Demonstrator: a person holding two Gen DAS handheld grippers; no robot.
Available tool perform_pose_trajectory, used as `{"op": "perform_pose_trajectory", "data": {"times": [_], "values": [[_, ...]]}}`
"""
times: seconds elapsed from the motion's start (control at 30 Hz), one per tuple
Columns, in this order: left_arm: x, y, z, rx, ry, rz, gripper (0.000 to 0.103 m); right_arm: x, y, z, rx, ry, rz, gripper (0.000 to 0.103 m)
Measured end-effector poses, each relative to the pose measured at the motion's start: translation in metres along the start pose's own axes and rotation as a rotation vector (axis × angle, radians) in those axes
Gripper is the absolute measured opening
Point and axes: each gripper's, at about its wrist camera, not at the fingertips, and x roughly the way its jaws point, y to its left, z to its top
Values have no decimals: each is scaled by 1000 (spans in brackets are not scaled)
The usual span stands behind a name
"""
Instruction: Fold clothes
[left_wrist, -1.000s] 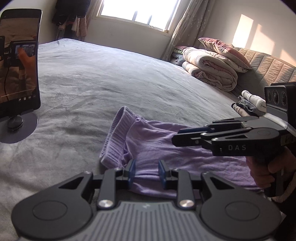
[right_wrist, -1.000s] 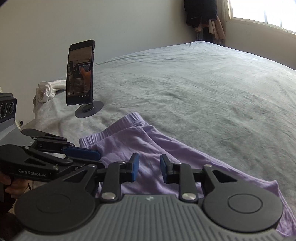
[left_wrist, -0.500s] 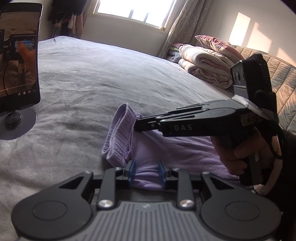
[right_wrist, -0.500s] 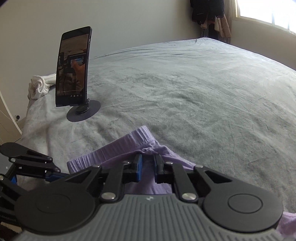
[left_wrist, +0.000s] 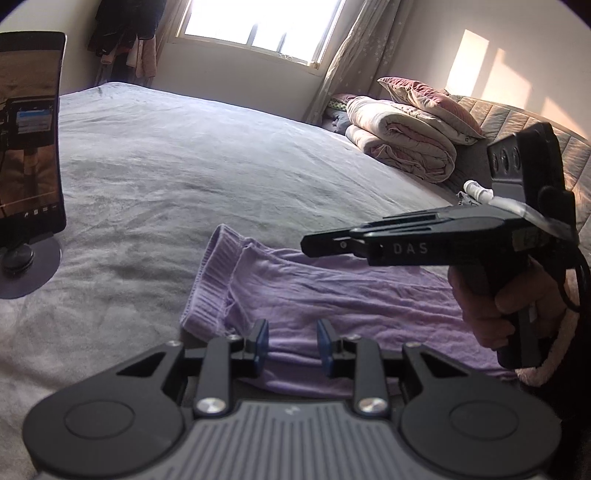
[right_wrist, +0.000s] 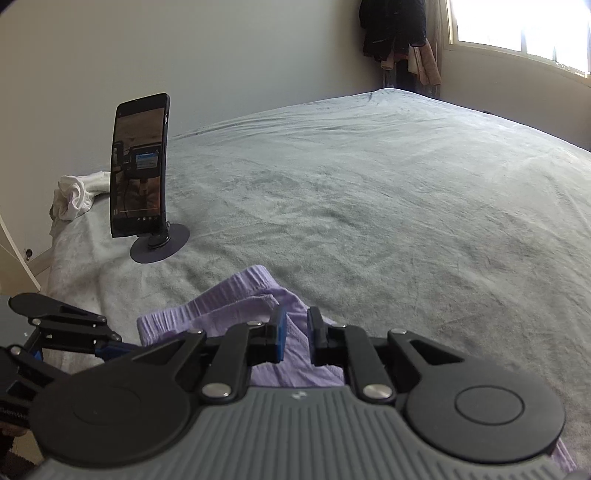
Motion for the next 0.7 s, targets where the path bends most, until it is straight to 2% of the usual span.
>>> {"op": "perform_pose_trajectory", "data": {"times": [0.17, 0.37, 0.5, 0.57, 0.7], "values": [[6, -19, 4, 12, -11, -94, 29, -39, -11, -25, 9, -4, -32, 13], [27, -53, -2, 74, 39, -198, 29, -71, -22, -55, 47, -2, -80, 13], [40, -69, -8, 112, 84, -238, 29, -77, -24, -68, 61, 7, -95, 13], [46, -73, -13, 135, 126, -238, 29, -73, -25, -72, 57, 17, -110, 13], [48, -72, -19, 145, 163, -252, 29, -62, -37, -75, 82, 30, -130, 12]]}}
